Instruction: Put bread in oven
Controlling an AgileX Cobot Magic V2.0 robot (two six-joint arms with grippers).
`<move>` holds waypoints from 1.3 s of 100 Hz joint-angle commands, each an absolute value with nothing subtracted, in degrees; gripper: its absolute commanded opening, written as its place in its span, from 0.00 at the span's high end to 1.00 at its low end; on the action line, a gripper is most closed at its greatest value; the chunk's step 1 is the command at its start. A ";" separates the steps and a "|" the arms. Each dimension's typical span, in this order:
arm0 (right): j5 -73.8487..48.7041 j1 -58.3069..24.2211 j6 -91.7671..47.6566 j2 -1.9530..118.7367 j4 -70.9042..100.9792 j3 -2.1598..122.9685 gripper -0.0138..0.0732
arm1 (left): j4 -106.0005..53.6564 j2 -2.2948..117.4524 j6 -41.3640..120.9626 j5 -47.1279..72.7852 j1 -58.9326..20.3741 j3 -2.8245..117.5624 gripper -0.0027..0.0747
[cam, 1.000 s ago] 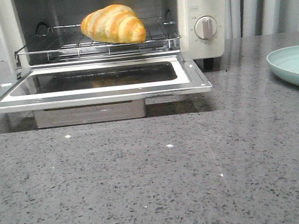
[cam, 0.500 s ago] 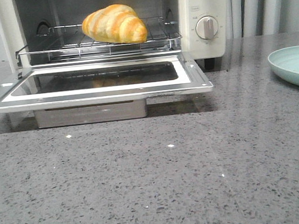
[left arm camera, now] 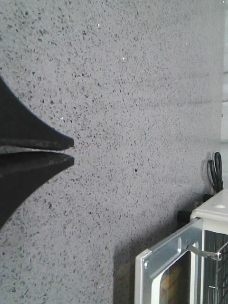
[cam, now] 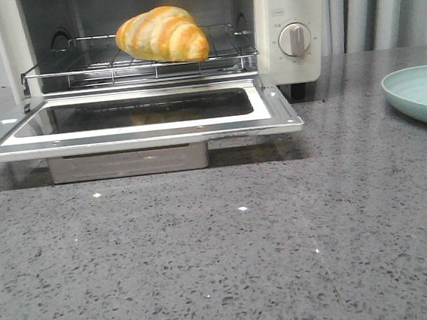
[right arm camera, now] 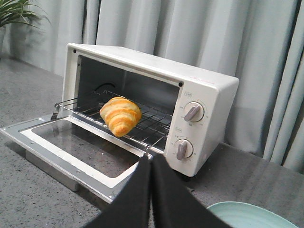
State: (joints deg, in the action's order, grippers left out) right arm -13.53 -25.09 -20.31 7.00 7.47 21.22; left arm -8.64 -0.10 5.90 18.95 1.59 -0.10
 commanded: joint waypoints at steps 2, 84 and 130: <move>-8.73 -24.79 -20.26 7.52 7.18 22.55 0.90 | -9.12 -1.72 5.30 15.24 1.69 -1.39 0.99; 8.24 -10.17 -9.79 7.52 2.11 6.07 0.90 | -9.12 -1.72 5.30 15.24 1.69 -1.39 0.99; -14.80 -1.29 9.23 -1.35 -5.72 -1.99 0.90 | -9.12 -1.61 5.30 15.05 1.69 -1.39 0.99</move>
State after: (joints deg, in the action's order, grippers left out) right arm -12.28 -1.69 8.95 -0.06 -4.70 -0.63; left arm -8.64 -0.10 5.81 18.95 1.59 -0.10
